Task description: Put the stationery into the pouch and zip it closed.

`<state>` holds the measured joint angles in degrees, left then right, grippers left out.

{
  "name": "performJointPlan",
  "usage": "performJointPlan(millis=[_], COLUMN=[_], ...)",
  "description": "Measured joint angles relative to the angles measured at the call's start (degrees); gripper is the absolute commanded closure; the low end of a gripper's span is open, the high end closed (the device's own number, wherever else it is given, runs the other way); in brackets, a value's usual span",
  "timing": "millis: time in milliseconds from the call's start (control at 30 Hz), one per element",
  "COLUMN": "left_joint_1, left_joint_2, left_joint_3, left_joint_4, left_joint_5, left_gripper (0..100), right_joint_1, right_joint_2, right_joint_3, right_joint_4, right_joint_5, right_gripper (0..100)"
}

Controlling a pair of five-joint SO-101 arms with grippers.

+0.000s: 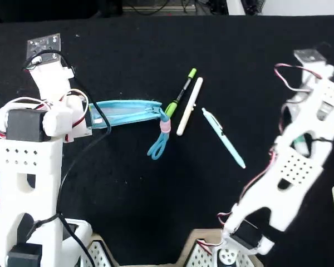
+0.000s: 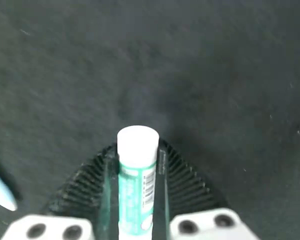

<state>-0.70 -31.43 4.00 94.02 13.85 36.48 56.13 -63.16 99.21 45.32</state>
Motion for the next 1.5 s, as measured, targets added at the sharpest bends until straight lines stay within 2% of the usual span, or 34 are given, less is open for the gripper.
performJointPlan(millis=[200, 400, 667, 833, 1000, 1133, 1200, 1367, 1500], left_joint_1=[0.0, 0.0, 0.0, 0.0, 0.0, 0.0, 0.0, 0.0, 0.0], left_joint_2=[0.0, 0.0, 0.0, 0.0, 0.0, 0.0, 0.0, 0.0, 0.0], left_joint_3=[0.0, 0.0, 0.0, 0.0, 0.0, 0.0, 0.0, 0.0, 0.0], left_joint_4=[0.0, 0.0, 0.0, 0.0, 0.0, 0.0, 0.0, 0.0, 0.0], left_joint_5=[0.0, 0.0, 0.0, 0.0, 0.0, 0.0, 0.0, 0.0, 0.0], left_gripper=[97, 97, 97, 97, 97, 97, 97, 97, 97], right_joint_1=[5.9, 8.6, 6.8, 5.1, 5.1, 4.5, 3.3, 0.3, -1.0], right_joint_2=[0.9, -1.7, -11.5, -15.7, -26.1, -33.5, -36.0, -38.6, -38.7], right_joint_3=[4.9, 13.7, 30.2, 42.5, 59.8, 70.9, 74.3, 75.3, 74.1], right_joint_4=[0.0, 0.0, -1.1, -15.4, -30.7, -37.8, -38.4, -36.4, -31.6], right_joint_5=[6.5, 7.8, -4.8, -5.0, -4.2, -3.1, -3.1, -2.7, -2.7], right_gripper=[98.7, 98.7, 98.7, 98.7, 97.9, 83.8, 80.5, 86.4, 80.5])
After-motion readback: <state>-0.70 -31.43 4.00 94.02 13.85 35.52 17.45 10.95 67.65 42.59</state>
